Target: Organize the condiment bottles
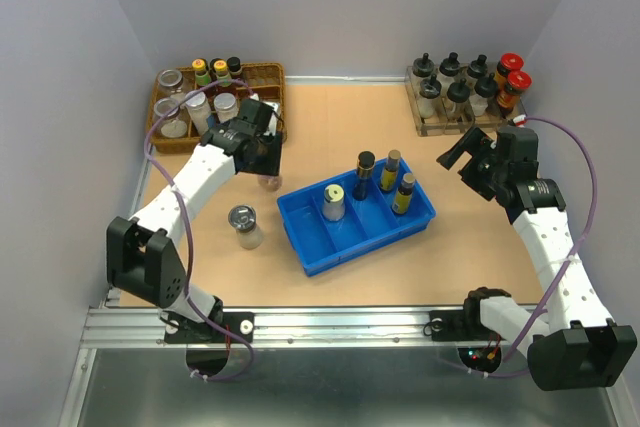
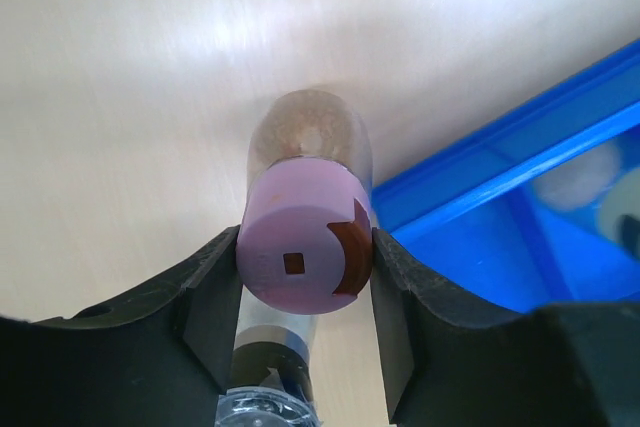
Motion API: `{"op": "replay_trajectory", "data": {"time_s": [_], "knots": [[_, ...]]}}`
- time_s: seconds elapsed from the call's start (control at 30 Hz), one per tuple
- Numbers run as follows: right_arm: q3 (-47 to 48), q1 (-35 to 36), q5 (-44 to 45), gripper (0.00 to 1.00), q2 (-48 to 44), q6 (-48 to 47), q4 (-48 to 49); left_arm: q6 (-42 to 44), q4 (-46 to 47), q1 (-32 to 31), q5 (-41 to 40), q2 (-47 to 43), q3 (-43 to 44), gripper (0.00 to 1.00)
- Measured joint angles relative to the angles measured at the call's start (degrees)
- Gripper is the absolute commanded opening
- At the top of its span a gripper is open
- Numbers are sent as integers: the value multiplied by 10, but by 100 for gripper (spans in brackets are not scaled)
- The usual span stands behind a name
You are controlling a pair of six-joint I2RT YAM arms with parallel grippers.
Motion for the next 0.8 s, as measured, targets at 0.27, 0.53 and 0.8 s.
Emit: {"op": "replay_trajectory", "data": {"time_s": [0.27, 0.53, 0.8], "knots": [[0, 0, 0, 100, 0, 0, 0, 50, 22, -36, 83, -76, 46, 0], [0, 0, 0, 100, -1, 0, 0, 78, -15, -174, 138, -43, 53, 0], [0, 0, 0, 100, -6, 0, 0, 79, -58, -183, 129, -41, 82, 0]]}}
